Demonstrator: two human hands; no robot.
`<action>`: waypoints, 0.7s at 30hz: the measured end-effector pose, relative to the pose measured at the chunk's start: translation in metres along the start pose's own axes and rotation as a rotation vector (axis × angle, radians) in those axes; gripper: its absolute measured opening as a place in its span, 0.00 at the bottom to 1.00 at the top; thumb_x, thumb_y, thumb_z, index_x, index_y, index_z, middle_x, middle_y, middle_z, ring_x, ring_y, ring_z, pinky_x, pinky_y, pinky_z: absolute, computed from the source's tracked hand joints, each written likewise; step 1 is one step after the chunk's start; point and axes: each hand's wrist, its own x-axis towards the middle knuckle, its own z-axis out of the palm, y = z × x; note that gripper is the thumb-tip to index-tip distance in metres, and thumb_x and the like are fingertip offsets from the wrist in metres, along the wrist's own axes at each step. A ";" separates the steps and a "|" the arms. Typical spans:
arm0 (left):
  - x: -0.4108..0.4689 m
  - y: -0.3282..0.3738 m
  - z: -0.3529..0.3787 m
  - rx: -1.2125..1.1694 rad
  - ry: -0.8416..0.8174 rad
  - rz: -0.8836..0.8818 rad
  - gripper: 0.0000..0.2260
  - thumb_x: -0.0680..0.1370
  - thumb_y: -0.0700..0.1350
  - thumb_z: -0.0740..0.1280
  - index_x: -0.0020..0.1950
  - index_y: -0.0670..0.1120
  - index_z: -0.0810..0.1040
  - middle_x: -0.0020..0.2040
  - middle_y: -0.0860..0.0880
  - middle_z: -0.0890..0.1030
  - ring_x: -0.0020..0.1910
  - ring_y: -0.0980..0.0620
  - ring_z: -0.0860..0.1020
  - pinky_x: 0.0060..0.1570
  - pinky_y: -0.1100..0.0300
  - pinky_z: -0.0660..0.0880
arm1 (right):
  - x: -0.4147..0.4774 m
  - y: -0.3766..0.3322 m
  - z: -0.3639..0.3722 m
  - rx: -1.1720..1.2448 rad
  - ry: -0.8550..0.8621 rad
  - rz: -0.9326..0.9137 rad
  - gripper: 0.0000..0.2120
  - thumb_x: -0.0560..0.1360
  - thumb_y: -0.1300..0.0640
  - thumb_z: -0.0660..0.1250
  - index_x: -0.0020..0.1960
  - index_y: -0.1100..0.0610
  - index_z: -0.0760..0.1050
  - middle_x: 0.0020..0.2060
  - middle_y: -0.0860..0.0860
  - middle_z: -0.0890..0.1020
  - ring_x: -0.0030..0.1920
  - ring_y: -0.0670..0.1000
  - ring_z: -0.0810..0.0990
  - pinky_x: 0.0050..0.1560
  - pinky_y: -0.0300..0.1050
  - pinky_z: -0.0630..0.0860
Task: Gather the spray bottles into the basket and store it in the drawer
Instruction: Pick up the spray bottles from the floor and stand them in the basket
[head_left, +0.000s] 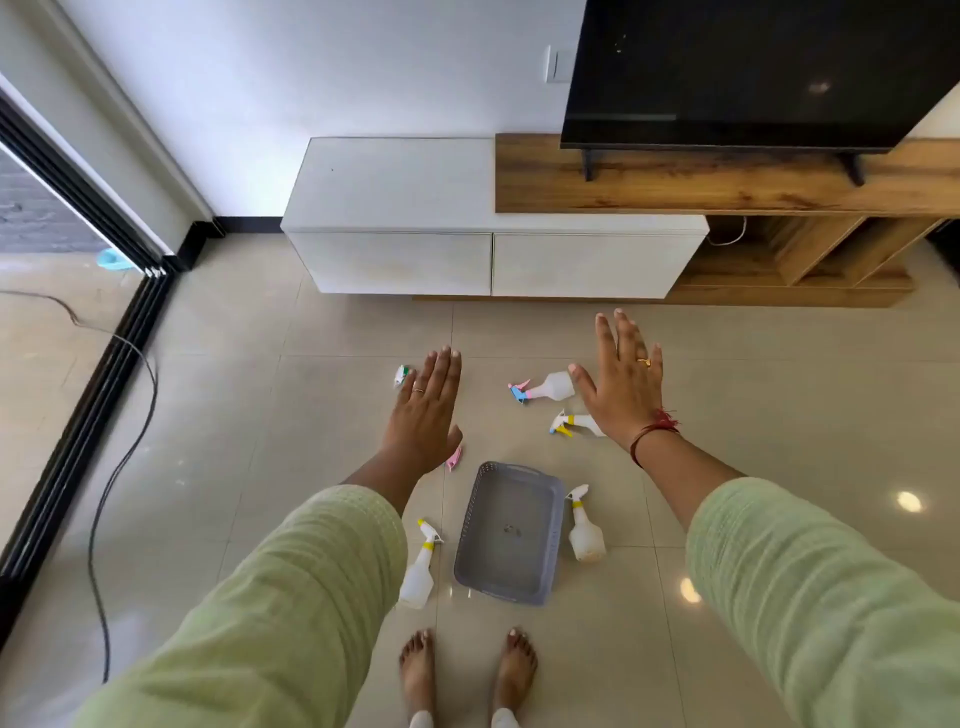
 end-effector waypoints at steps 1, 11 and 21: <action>0.000 0.001 0.002 0.009 -0.001 -0.011 0.38 0.79 0.52 0.58 0.77 0.42 0.36 0.80 0.44 0.39 0.79 0.45 0.41 0.78 0.50 0.45 | 0.000 0.001 0.001 -0.008 -0.005 -0.001 0.33 0.78 0.43 0.57 0.78 0.55 0.52 0.78 0.55 0.53 0.77 0.56 0.53 0.74 0.61 0.50; 0.015 -0.006 0.052 -0.111 -0.036 -0.093 0.38 0.79 0.52 0.59 0.78 0.42 0.38 0.80 0.44 0.40 0.79 0.46 0.41 0.78 0.52 0.44 | -0.007 0.015 0.061 -0.033 -0.106 -0.012 0.32 0.79 0.44 0.55 0.78 0.54 0.51 0.78 0.55 0.53 0.77 0.56 0.54 0.74 0.61 0.51; 0.030 -0.025 0.210 -0.121 -0.211 -0.098 0.38 0.79 0.52 0.59 0.77 0.43 0.36 0.79 0.45 0.38 0.79 0.46 0.40 0.78 0.51 0.43 | -0.036 0.040 0.191 0.097 -0.124 0.063 0.32 0.79 0.44 0.55 0.78 0.54 0.49 0.78 0.54 0.50 0.78 0.54 0.50 0.74 0.58 0.49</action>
